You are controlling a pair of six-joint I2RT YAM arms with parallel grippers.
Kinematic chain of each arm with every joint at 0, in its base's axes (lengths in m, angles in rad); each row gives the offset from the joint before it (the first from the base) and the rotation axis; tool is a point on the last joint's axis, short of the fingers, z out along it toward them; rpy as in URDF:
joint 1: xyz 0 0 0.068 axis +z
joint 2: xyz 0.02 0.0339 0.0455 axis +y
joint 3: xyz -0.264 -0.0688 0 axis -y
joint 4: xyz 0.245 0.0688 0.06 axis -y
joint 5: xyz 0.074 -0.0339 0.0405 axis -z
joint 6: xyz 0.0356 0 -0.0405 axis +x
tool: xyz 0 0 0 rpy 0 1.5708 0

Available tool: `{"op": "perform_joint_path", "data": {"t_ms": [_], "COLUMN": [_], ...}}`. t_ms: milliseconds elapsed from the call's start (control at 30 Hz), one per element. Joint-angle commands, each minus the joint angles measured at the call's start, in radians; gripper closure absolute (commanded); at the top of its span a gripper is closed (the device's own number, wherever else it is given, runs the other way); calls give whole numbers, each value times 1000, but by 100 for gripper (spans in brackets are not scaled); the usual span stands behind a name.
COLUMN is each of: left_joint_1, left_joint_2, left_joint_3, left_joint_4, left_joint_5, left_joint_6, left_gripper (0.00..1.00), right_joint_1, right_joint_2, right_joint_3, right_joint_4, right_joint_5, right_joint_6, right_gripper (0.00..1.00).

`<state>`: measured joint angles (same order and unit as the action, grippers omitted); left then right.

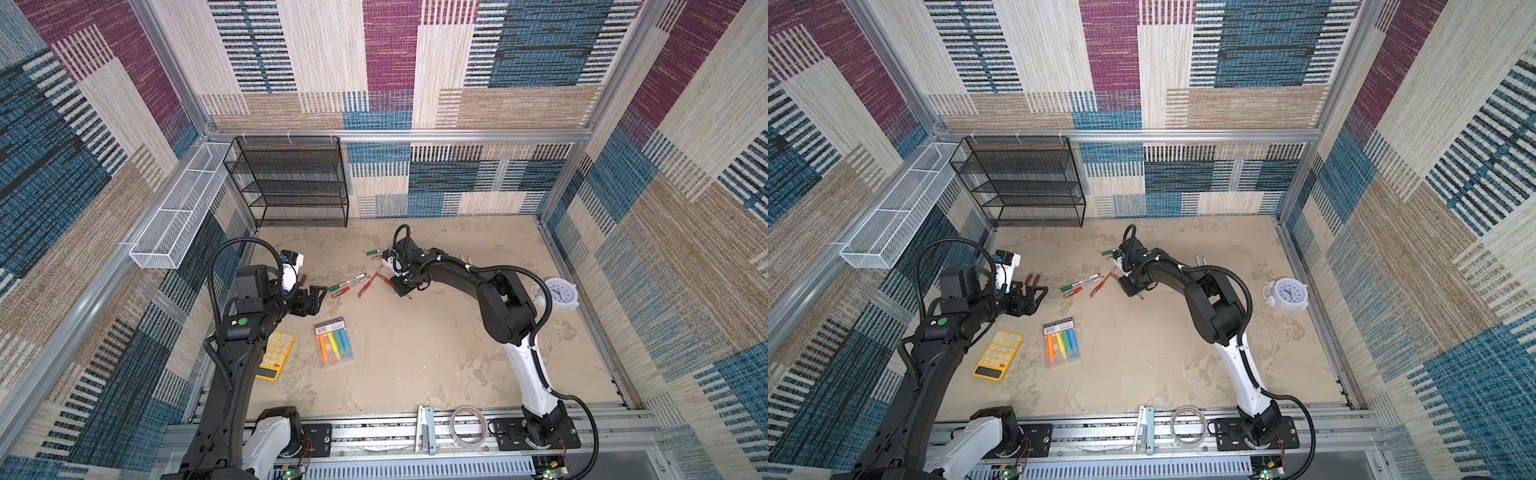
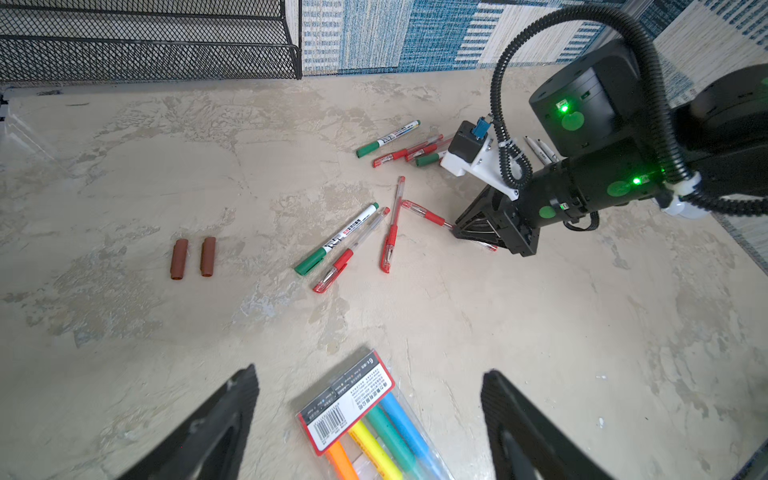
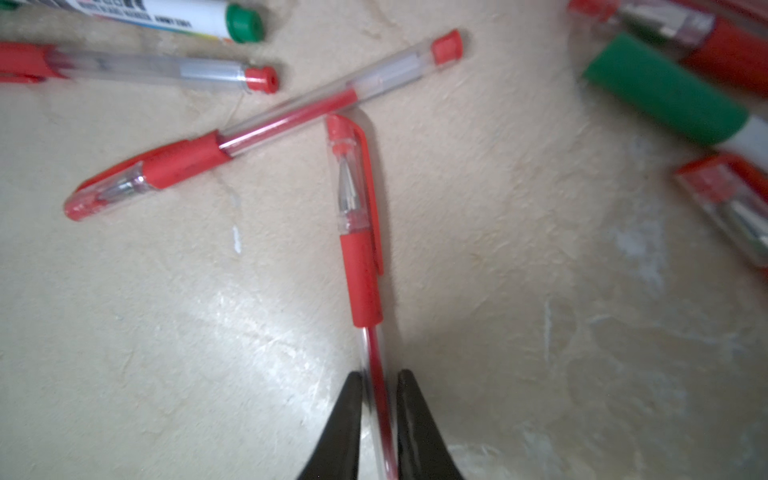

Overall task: Open the pen caps
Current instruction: 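Lift the red pen with the right gripper toward the left gripper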

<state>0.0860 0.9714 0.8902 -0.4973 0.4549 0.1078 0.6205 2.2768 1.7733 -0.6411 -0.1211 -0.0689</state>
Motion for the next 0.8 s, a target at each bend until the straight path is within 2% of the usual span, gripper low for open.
{"op": "perform_joint_path", "data": {"t_ms": [0, 100, 367, 567, 767], "left_joint_1": [0, 0, -2, -2, -2], "left_joint_2": [-2, 3, 6, 19, 34], "left_joint_3": [-9, -4, 0, 10, 13], "left_joint_4": [26, 27, 32, 33, 55], "left_joint_5": [19, 10, 45, 116, 284], "left_joint_6": [5, 1, -18, -59, -136], "left_gripper": [12, 12, 13, 14, 16], "right_joint_1": [2, 2, 4, 16, 41], "right_joint_2": [-3, -51, -253, -426, -608], "right_joint_3": [-35, -103, -364, -509, -668], "right_joint_4": [-45, -5, 150, 313, 587], "right_joint_5": [12, -16, -76, -133, -187], "right_joint_6": [3, 20, 116, 242, 399], "right_gripper": [86, 93, 97, 98, 99]}}
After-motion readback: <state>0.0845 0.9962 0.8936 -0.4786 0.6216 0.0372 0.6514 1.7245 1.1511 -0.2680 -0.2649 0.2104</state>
